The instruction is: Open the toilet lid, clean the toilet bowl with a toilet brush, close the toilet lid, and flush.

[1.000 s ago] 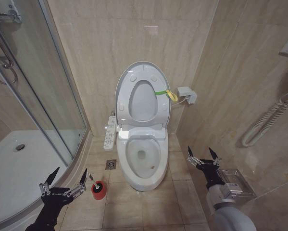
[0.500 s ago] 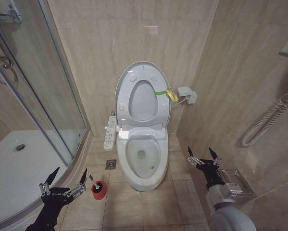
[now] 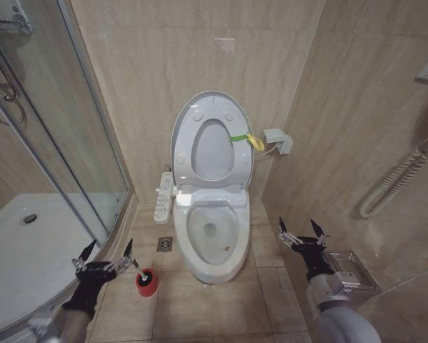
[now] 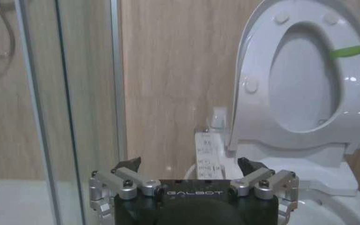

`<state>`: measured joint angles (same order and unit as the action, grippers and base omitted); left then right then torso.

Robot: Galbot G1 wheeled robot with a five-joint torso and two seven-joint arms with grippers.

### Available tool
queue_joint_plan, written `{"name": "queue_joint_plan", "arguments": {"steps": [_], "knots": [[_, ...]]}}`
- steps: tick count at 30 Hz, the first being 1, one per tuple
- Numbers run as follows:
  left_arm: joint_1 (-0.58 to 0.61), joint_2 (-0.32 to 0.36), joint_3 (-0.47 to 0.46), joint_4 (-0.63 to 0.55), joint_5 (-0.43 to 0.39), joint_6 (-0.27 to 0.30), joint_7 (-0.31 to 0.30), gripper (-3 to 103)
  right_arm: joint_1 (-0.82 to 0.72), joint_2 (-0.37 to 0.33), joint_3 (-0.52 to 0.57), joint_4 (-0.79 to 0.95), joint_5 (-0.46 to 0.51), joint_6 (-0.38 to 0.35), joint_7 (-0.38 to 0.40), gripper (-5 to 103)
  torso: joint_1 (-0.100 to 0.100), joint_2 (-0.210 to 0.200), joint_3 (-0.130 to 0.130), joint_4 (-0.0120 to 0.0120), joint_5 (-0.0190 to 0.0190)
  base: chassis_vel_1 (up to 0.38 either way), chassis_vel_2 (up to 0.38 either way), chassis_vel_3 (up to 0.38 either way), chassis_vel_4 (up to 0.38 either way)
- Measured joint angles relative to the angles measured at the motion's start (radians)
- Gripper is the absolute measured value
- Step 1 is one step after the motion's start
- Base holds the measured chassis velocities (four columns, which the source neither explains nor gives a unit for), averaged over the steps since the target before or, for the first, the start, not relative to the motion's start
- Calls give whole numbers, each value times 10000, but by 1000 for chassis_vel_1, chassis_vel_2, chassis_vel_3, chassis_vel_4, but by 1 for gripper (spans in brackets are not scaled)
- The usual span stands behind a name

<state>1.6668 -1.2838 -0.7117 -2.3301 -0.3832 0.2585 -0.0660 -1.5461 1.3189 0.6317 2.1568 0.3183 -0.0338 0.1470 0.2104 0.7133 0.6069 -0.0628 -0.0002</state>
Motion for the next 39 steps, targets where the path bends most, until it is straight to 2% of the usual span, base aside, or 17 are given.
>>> {"name": "queue_joint_plan", "arguments": {"steps": [2,6,7,9,12,20,22,26,27,31,32,35,39], "knots": [[-324,25,65,169,-89,225,-54,100,0,0,0,0,0,0,0,100,0,0,0,-1,1,0,0,0,0],[-1654,132,341,852,-464,1168,-269,100,0,0,0,0,0,0,0,100,0,0,0,0,1,0,0,0,0],[-1654,132,341,852,-464,1168,-269,100,0,0,0,0,0,0,0,100,0,0,0,0,1,0,0,0,0],[-2196,178,454,1119,-615,1540,-359,100,0,0,0,0,0,0,0,100,1,-1,1,-5,0,0,0,0,0],[-2277,185,472,1169,-644,1612,-377,100,1,0,0,0,0,0,0,100,1,-1,1,2,2,0,0,0,0],[-2268,186,490,1173,-619,1583,-374,100,0,0,0,0,0,0,-1,100,-1,-1,0,1,2,0,0,0,0],[-2187,186,495,1127,-510,1392,-342,100,0,0,0,0,0,0,0,100,0,-1,0,-3,0,0,0,0,0],[-1467,154,513,603,354,-96,1,100,0,0,0,0,-1,0,0,100,-1,0,-1,1,2,0,0,0,0],[-1467,154,513,603,354,-96,1,100,0,0,0,0,-1,0,0,100,-1,0,-1,1,2,0,0,0,0],[-720,116,526,58,1269,-1651,362,100,0,0,0,0,0,0,-1,100,-1,0,-1,1,2,0,0,0,0],[-720,116,526,58,1269,-1651,362,100,0,0,0,0,0,0,-1,100,-1,0,-1,1,2,0,0,0,0],[-346,95,532,-222,1731,-2443,546,100,0,0,0,0,0,0,0,100,-2,0,-1,2,4,0,0,0,0],[-290,91,533,-258,1797,-2552,572,100,0,0,0,0,0,0,0,100,-2,0,-1,-1,3,0,0,0,0]]}}
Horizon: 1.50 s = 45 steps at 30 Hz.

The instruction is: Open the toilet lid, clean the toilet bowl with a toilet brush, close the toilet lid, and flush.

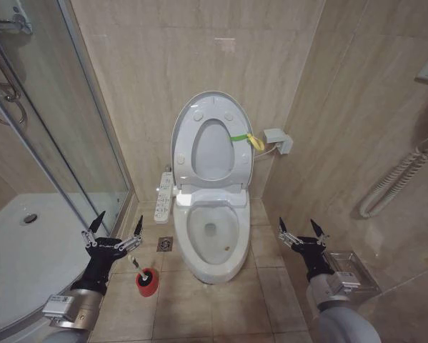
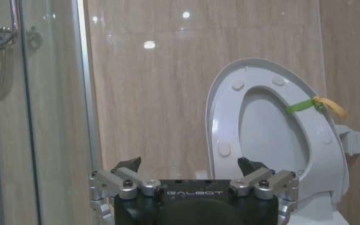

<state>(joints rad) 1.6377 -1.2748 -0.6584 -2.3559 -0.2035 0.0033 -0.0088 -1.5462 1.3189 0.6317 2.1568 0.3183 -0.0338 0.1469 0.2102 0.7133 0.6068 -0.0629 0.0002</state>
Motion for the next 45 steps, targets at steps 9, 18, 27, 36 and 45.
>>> {"name": "queue_joint_plan", "arguments": {"steps": [9,18,27,36,45], "knots": [[390,-49,-418,1238,-112,-1524,-911,100,0,0,0,0,0,0,0,100,0,0,0,0,-2,0,0,0,0],[634,-88,-715,2111,-252,-2522,-1568,100,0,0,0,0,0,0,0,100,0,0,0,-1,-3,0,0,0,0],[615,-538,-771,3012,-253,-3138,-1678,100,5,0,-1,-1,0,0,0,100,1,0,1,3,0,0,0,0,0],[423,-687,-485,3984,-153,-3595,-1581,100,0,0,0,0,0,0,0,100,0,0,0,1,-3,0,0,0,0],[341,-518,-530,3585,-168,-3460,-1539,100,0,0,0,-1,0,0,0,100,0,0,0,0,-2,0,0,0,0]]}}
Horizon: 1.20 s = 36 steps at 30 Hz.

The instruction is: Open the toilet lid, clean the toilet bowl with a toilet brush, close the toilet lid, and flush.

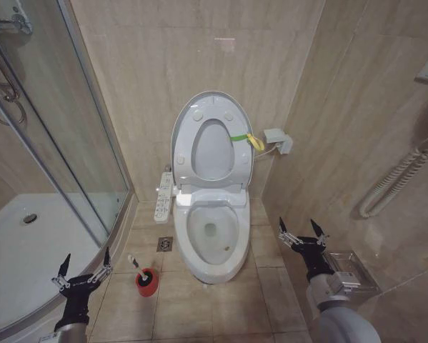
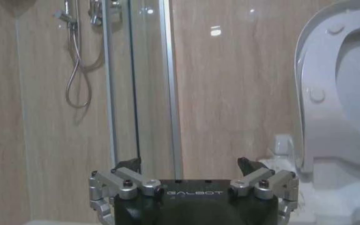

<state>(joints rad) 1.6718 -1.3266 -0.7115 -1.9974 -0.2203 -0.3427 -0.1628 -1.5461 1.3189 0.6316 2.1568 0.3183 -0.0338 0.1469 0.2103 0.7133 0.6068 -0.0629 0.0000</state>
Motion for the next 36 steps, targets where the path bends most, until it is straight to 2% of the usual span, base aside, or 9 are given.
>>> {"name": "queue_joint_plan", "arguments": {"steps": [11,36], "knots": [[46,82,-8,-311,-15,64,132,100,0,0,0,0,0,0,0,100,0,0,0,2,0,0,0,0,0],[-152,5,43,-167,-57,95,198,100,-3,0,0,0,0,0,0,100,-3,0,-1,1,0,-14,11,12,-11]]}}
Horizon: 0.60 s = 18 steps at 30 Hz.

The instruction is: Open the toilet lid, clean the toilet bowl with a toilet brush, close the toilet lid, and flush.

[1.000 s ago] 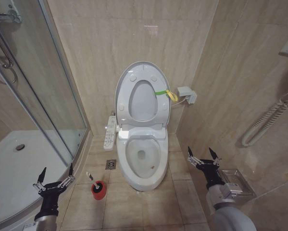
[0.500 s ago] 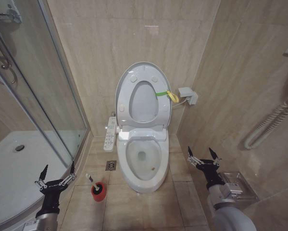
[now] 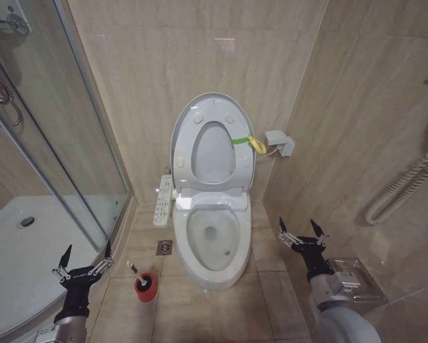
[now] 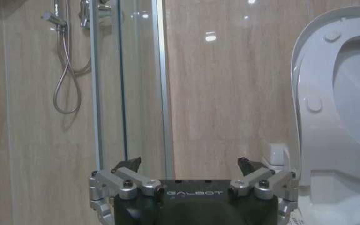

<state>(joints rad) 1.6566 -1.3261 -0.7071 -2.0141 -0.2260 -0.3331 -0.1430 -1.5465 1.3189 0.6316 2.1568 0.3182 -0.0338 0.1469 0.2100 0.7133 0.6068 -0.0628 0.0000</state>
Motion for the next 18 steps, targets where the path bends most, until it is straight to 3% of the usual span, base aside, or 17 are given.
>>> {"name": "queue_joint_plan", "arguments": {"steps": [10,18], "knots": [[-199,-28,115,552,-29,-102,-26,100,9,0,0,0,0,0,0,100,9,-1,2,1,2,-59,67,63,-55],[-816,-115,719,2403,-359,-117,-140,100,1,0,0,0,0,0,0,100,0,0,0,1,-1,0,0,0,0]]}}
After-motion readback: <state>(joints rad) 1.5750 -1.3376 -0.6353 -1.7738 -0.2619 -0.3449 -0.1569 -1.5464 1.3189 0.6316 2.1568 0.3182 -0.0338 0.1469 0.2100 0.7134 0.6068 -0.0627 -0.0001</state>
